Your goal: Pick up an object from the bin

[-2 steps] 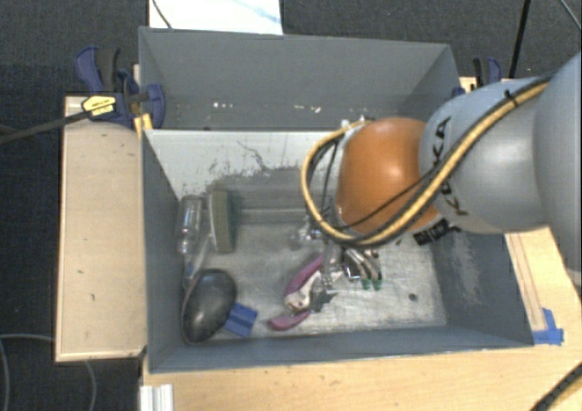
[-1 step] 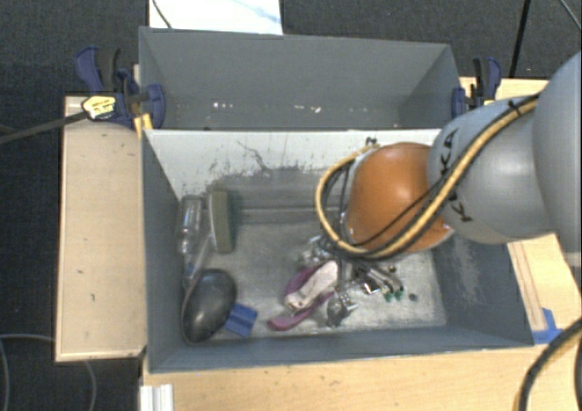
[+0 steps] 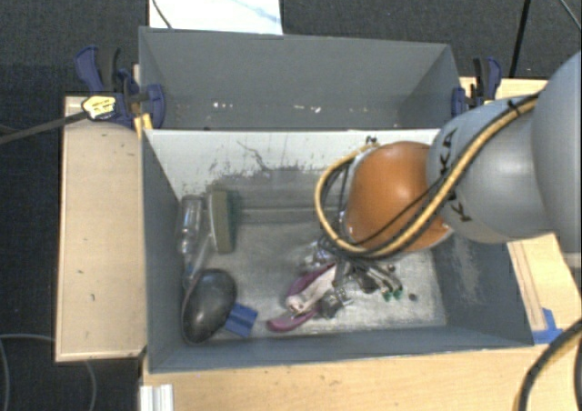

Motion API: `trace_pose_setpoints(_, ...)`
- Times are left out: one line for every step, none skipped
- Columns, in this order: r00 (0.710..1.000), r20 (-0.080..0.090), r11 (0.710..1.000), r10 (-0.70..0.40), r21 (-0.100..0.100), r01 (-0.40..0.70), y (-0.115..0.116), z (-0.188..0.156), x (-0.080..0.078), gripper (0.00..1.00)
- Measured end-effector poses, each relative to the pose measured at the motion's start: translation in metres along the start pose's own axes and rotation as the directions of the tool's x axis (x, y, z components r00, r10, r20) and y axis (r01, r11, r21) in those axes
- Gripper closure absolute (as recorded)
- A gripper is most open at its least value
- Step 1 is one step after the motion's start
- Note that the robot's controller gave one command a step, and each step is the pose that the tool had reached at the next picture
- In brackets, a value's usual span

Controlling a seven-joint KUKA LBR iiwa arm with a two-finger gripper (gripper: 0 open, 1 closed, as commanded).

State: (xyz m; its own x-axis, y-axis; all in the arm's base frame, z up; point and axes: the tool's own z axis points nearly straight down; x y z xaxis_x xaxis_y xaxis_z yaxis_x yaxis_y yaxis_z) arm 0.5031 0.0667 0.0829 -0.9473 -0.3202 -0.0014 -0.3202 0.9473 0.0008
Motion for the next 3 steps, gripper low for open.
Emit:
trace_pose_setpoints(1.0, 0.008, 1.0, -0.017, 0.002, 0.017, 0.018, -0.107, -0.002, 1.0)
trace_pose_setpoints(0.95, 0.0, 0.95, -0.311, -0.002, 0.311, -0.046, 0.008, -0.072, 1.0)
trace_pose_setpoints(0.945, 0.008, 0.945, -0.328, 0.006, 0.328, -0.051, -0.17, -0.078, 1.0)
